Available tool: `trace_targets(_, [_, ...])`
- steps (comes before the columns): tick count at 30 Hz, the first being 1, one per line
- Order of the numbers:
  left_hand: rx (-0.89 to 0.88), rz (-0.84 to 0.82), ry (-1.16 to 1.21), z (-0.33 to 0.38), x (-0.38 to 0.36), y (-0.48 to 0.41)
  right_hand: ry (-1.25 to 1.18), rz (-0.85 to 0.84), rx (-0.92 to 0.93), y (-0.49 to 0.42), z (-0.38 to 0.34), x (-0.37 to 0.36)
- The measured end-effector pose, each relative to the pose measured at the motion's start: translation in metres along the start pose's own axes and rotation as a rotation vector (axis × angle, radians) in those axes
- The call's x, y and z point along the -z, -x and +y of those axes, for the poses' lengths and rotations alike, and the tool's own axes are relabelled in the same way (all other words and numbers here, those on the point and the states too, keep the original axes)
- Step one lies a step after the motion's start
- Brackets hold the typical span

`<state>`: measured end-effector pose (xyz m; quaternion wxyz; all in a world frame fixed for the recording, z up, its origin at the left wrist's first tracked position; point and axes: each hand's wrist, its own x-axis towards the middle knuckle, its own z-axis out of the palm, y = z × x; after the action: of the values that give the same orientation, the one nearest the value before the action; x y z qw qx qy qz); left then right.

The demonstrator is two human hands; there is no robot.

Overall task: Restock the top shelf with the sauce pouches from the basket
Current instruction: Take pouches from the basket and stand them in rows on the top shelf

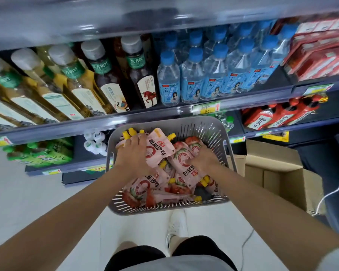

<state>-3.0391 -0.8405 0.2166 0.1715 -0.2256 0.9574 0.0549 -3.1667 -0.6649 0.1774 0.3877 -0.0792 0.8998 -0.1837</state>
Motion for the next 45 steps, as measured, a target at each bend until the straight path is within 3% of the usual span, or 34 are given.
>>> trace_targets(7, [0.037,-0.012,0.158,-0.02,-0.006,0.009,0.544,-0.015,0.011,-0.02,-0.023,-0.057])
trace_targets(14, [0.056,-0.007,0.204,-0.021,-0.011,0.011,0.596,0.047,0.087,-0.022,-0.026,-0.057])
trace_targets(16, [0.068,0.017,0.234,-0.022,-0.011,0.009,0.771,0.058,0.205,-0.02,-0.024,-0.046])
trace_targets(20, [0.087,0.034,0.293,-0.024,-0.01,0.007,1.068,0.02,0.622,-0.022,-0.021,-0.014])
trace_targets(25, [0.092,0.029,0.292,-0.023,-0.009,0.007,1.265,-0.139,0.983,-0.027,-0.021,0.011])
trace_targets(27, [0.093,0.037,0.301,-0.023,-0.01,0.008,1.335,-0.125,1.239,-0.031,-0.013,0.009])
trace_targets(29, [0.097,0.038,0.301,-0.021,-0.01,0.009,1.388,-0.106,1.339,-0.031,-0.007,0.007])
trace_targets(31, [0.115,0.022,0.306,-0.018,-0.01,0.01,1.412,-0.119,1.288,-0.032,-0.001,-0.001])
trace_targets(33, [0.137,0.014,0.308,-0.016,-0.012,0.012,1.233,-0.111,1.037,-0.026,0.001,-0.01])
trace_targets(36, [0.154,0.019,0.33,-0.015,-0.016,0.015,0.546,0.043,0.544,-0.011,-0.002,-0.033])
trace_targets(38, [0.156,0.027,0.354,-0.013,-0.017,0.018,0.24,0.139,0.248,-0.007,-0.008,-0.048])
trace_targets(41, [0.154,0.04,0.36,-0.012,-0.016,0.02,0.195,0.066,-0.025,-0.008,-0.016,-0.061])
trace_targets(45, [0.15,0.037,0.35,-0.015,-0.016,0.022,0.292,0.023,-0.104,-0.011,-0.03,-0.068])
